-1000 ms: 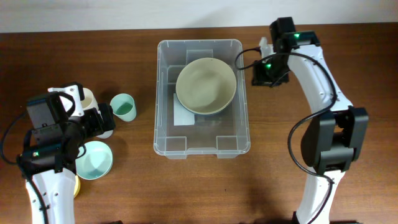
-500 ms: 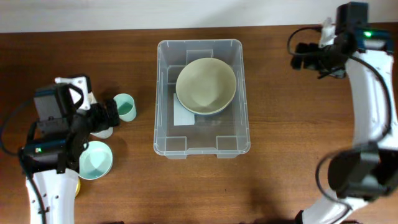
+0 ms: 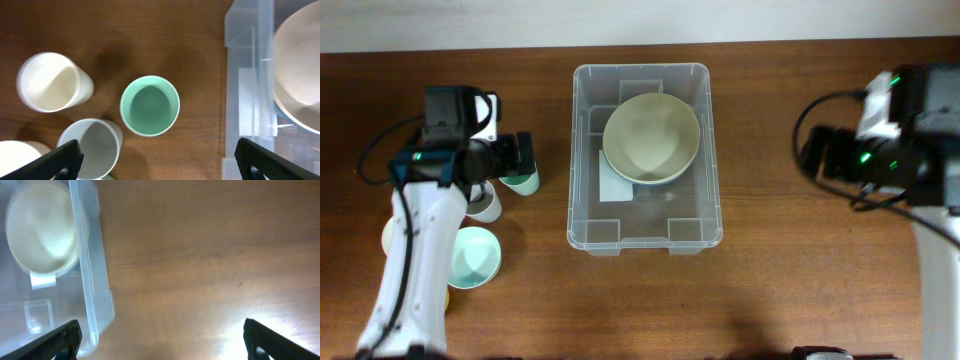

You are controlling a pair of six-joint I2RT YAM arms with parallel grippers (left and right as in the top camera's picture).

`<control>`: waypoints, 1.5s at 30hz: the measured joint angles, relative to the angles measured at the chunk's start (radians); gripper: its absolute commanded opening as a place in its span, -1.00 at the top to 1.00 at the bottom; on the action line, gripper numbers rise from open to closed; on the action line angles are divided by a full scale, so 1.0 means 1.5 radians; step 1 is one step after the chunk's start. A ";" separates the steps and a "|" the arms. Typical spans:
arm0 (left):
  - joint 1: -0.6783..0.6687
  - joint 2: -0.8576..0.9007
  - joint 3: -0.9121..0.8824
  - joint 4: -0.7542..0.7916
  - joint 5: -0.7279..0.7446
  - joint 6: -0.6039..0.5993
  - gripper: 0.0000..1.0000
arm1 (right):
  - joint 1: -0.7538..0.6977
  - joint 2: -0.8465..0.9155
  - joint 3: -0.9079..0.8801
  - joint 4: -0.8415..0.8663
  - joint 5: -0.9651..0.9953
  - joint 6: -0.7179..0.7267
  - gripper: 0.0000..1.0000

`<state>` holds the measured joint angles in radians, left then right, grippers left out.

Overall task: Pack container
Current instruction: 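Withdraw the right gripper and move the left gripper to the green cup, then grasp the green cup with the left gripper and place it in the container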

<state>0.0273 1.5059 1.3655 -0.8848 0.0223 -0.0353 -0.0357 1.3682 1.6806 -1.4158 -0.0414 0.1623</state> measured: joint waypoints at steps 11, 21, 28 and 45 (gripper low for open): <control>-0.036 0.146 0.004 0.055 0.036 0.000 -0.99 | 0.046 -0.018 -0.318 0.190 0.003 0.015 -0.98; -0.037 0.225 0.004 0.070 0.017 0.002 -0.55 | 0.046 -0.018 -0.348 0.213 0.003 0.028 -0.98; -0.037 0.288 0.004 0.074 0.007 -0.003 0.33 | 0.046 -0.018 -0.348 0.213 0.003 0.029 -0.98; -0.057 0.300 0.159 -0.044 0.002 0.003 0.99 | 0.046 -0.018 -0.348 0.214 0.013 0.029 -0.98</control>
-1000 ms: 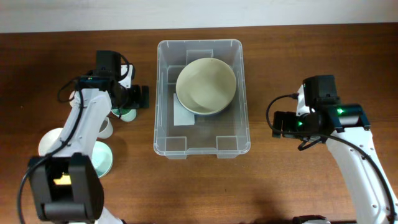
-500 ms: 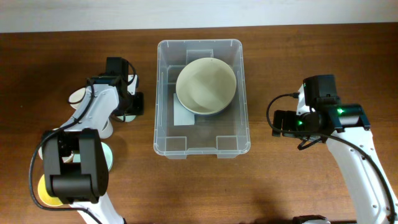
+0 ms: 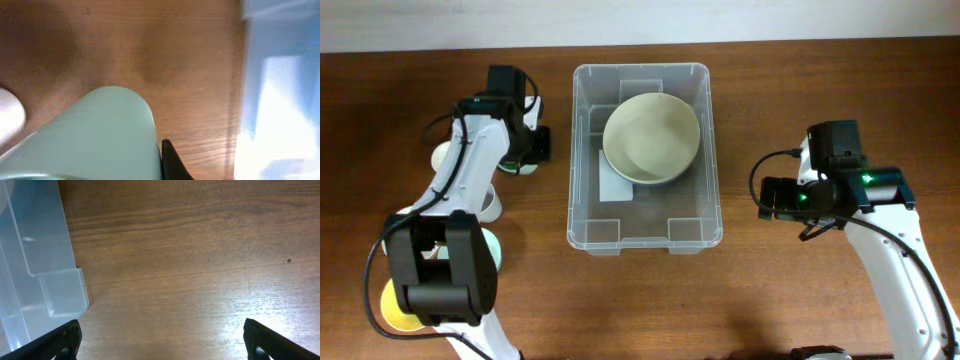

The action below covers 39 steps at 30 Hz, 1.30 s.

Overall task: Pack container
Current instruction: 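Grasp the green cup with the left gripper and place it in the container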

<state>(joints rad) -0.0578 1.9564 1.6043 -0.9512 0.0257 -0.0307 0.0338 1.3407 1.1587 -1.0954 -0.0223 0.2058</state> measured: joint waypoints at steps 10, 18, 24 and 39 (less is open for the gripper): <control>-0.138 -0.008 0.340 -0.258 -0.003 0.000 0.99 | 0.000 -0.001 -0.001 -0.003 0.030 0.025 -0.98; -0.316 -0.030 0.358 -0.266 0.016 -0.028 0.99 | -0.074 -0.106 -0.001 -0.010 0.080 0.087 -0.98; -0.388 -0.030 0.302 -0.240 0.032 -0.092 0.99 | -0.139 -0.139 -0.001 -0.027 0.061 0.089 -0.97; -0.506 -0.030 0.042 -0.053 0.083 -0.255 0.99 | -0.140 -0.126 -0.001 -0.036 0.041 0.087 -0.98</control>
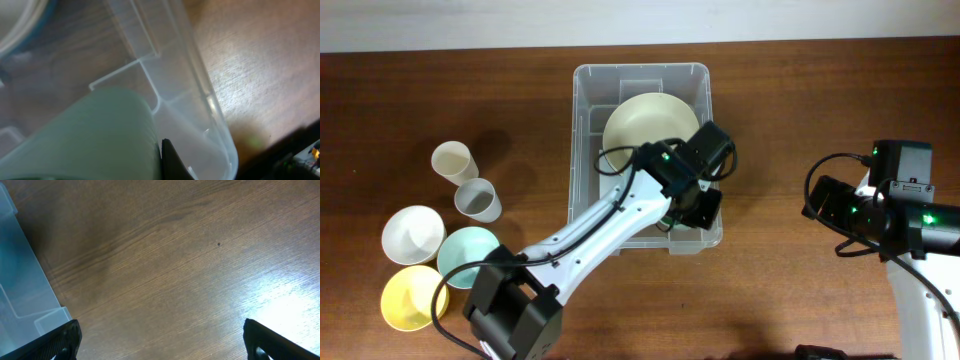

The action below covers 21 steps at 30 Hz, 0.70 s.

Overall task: Pack container
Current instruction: 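Grasp the green cup with the left gripper and place it in the container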

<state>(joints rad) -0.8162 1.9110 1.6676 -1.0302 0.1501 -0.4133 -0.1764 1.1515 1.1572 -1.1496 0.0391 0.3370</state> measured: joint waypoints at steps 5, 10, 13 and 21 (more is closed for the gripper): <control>-0.001 0.000 -0.050 0.083 -0.006 -0.078 0.99 | 0.000 0.000 0.000 -0.003 -0.002 -0.001 -0.97; -0.001 0.000 -0.061 0.105 -0.041 -0.121 0.99 | 0.000 0.000 0.000 -0.003 -0.002 -0.001 -0.98; -0.001 0.003 -0.069 0.105 -0.048 -0.137 0.99 | 0.000 0.000 0.000 -0.003 -0.002 -0.001 -0.98; -0.001 0.047 -0.080 0.106 -0.023 -0.152 0.67 | 0.000 0.000 0.000 -0.003 -0.002 -0.002 -0.98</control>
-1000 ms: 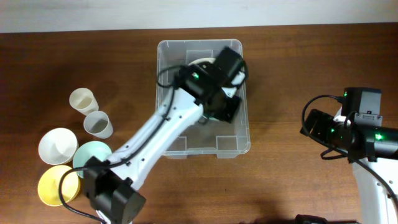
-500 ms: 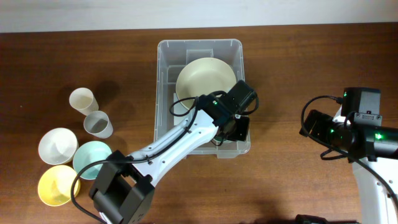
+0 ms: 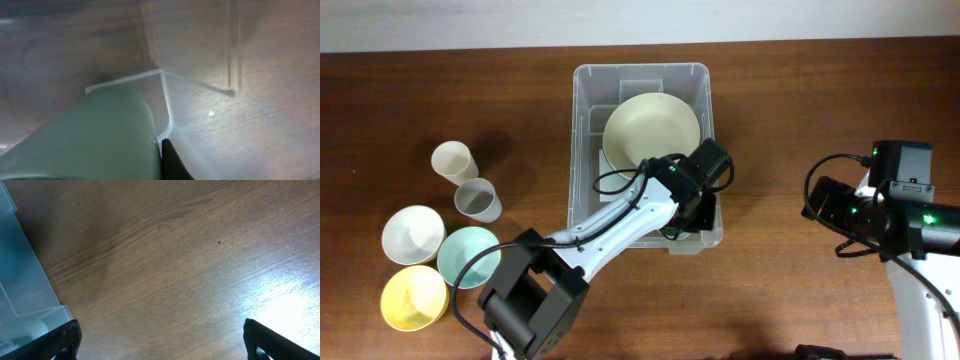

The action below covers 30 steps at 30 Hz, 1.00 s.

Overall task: Pack container
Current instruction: 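Grasp the green cup with the left gripper and place it in the container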

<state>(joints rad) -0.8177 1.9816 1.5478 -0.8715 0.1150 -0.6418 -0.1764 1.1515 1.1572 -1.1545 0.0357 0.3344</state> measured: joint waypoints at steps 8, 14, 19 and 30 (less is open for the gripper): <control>0.000 0.000 0.000 0.000 0.010 -0.009 0.21 | 0.000 0.000 0.000 0.000 0.000 -0.002 -0.98; 0.002 0.000 0.011 -0.007 0.011 0.015 0.18 | 0.000 0.000 0.000 0.000 0.000 -0.002 -0.98; 0.011 0.000 0.090 -0.046 0.004 0.051 0.07 | 0.000 0.000 0.000 0.000 0.000 -0.002 -0.98; 0.202 -0.011 0.325 -0.271 -0.163 0.077 -0.31 | 0.000 0.004 0.000 0.003 -0.002 -0.006 -0.97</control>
<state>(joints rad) -0.5152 1.9656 2.0357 -1.2774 -0.1295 -0.5259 -0.1764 1.1568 1.1572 -1.1503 0.0326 0.3260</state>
